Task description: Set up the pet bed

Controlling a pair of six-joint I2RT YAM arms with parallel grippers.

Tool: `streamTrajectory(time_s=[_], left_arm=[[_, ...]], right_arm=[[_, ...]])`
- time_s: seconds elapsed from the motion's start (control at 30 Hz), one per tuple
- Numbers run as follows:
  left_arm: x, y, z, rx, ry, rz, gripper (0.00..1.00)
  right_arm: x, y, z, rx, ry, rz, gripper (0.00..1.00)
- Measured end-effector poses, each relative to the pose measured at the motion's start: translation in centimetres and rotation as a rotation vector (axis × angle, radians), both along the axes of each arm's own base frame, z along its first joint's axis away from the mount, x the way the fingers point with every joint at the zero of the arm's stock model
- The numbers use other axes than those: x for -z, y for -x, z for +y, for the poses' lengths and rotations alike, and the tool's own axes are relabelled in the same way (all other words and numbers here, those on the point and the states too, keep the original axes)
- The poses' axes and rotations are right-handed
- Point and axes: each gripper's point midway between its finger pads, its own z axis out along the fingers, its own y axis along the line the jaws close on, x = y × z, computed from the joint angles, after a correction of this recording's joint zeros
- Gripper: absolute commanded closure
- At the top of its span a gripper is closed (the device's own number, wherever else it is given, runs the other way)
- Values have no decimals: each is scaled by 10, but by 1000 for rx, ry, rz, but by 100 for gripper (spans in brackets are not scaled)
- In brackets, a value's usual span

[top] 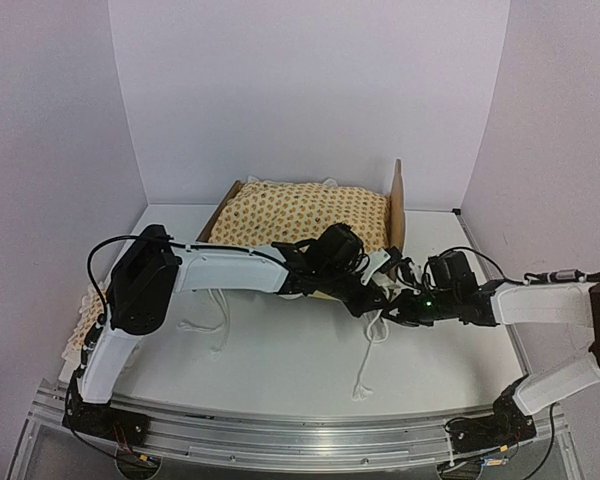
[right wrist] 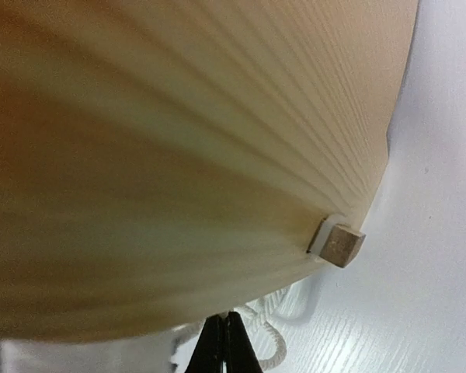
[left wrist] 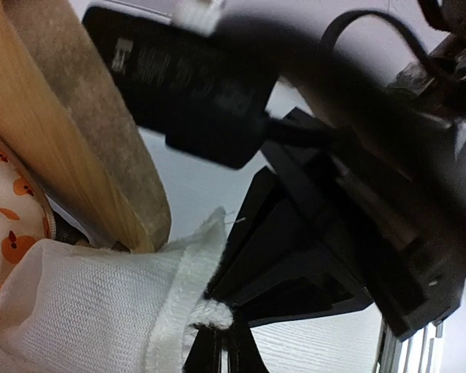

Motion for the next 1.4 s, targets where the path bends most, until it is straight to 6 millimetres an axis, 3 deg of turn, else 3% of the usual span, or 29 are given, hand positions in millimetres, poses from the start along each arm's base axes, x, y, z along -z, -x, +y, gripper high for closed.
streamTrajectory(time_s=[0.3,0.33,0.5,0.57,0.63,0.87,1.0,1.13,1.23,1.4], left_arm=[[16,9,26,104,-18,138,99],[16,11,28,126,-13,145,94],[16,15,39,236,-2,141,51],[20,19,46,292,-12,116,41],[25,23,55,352,-35,84,38],[41,36,113,544,-123,-39,42],[47,39,145,618,-144,-120,51],[64,24,156,634,-179,-246,56],[79,13,160,626,-213,-338,71],[90,-17,152,557,-239,-523,71]], right_arm=[[1,7,22,-56,44,-122,100],[2,6,25,-66,40,-131,100],[2,3,34,-102,45,-180,100],[3,5,36,-112,76,-203,100],[6,8,38,-121,129,-227,100],[9,8,47,-137,248,-284,100],[10,9,47,-153,298,-301,100],[10,16,53,-209,334,-322,100],[10,25,67,-283,347,-348,100],[14,42,78,-357,370,-367,100]])
